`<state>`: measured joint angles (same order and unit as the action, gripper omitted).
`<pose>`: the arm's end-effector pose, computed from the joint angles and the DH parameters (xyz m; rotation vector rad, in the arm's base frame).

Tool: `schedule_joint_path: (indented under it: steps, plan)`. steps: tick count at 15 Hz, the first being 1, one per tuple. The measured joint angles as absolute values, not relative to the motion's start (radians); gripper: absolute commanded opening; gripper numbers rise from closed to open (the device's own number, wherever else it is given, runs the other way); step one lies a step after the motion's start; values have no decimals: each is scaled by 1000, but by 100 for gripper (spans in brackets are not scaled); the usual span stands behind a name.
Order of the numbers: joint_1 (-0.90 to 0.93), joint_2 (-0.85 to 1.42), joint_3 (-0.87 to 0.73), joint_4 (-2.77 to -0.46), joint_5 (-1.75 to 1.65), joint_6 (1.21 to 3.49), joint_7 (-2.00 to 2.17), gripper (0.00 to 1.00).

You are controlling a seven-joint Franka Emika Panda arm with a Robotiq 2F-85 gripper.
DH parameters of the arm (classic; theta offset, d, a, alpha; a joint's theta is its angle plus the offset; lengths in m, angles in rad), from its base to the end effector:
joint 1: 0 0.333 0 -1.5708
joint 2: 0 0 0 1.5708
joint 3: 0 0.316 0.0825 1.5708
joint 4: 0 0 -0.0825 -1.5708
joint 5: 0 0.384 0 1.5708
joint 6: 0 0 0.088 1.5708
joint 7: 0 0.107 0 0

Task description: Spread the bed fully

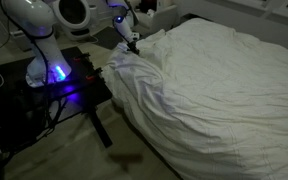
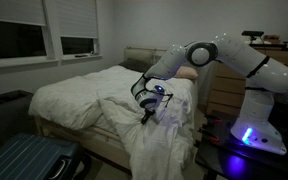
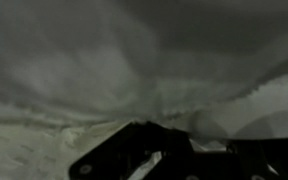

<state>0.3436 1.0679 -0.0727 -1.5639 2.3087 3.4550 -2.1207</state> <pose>0.5509 0.0639 0.0214 2.8873 0.1019 0.5298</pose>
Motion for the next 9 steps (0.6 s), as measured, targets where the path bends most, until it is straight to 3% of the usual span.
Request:
schedule_joint_path:
  steps: [9]
  plan:
    - [414, 1004, -65, -1554, 2178, 3445, -2076, 3]
